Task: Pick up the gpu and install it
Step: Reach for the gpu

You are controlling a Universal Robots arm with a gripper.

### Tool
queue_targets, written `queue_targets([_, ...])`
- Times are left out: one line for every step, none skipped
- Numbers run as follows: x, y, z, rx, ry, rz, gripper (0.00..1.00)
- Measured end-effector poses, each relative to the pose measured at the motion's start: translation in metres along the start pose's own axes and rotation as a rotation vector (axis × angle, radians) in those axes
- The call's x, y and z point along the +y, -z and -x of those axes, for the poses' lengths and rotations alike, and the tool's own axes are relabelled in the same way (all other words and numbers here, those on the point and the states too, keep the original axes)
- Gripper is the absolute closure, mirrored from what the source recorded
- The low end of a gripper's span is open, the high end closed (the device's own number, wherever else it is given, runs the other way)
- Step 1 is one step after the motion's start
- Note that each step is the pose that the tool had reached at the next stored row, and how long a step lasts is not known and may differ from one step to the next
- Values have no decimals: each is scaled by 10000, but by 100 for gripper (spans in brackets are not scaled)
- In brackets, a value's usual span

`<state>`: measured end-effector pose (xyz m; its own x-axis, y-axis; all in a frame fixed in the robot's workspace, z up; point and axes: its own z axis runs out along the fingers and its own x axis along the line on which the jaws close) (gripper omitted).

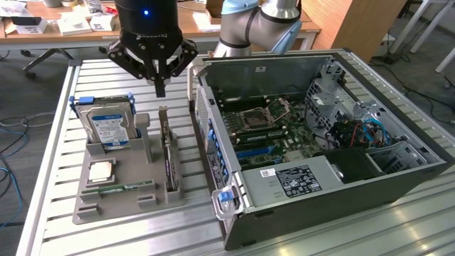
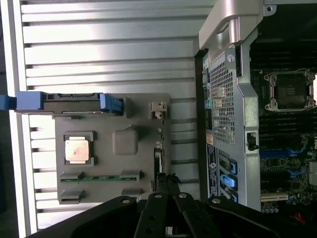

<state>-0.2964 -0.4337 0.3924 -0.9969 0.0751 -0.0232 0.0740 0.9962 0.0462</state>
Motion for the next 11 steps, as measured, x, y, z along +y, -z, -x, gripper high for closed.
queue_targets([-19, 1, 1, 0, -2, 0, 89])
queue_targets([-40, 2, 3, -1, -2, 0, 89])
queue_targets([-62, 2, 4, -1, -3, 1, 89])
queue_targets([-85, 3, 6, -1, -3, 0, 89])
queue_targets([-105, 5, 8, 0, -2, 0, 89])
queue_targets([-116, 5, 7, 0, -1, 0, 89])
queue_targets([-124, 5, 1, -1, -2, 1, 89])
queue_targets([-129, 6, -10, -1, -4, 1, 89])
queue_targets([-135, 7, -22, 0, -3, 1, 89])
queue_targets([-140, 7, -35, 0, -3, 1, 89])
queue_targets([-145, 7, -48, -1, -2, 2, 89])
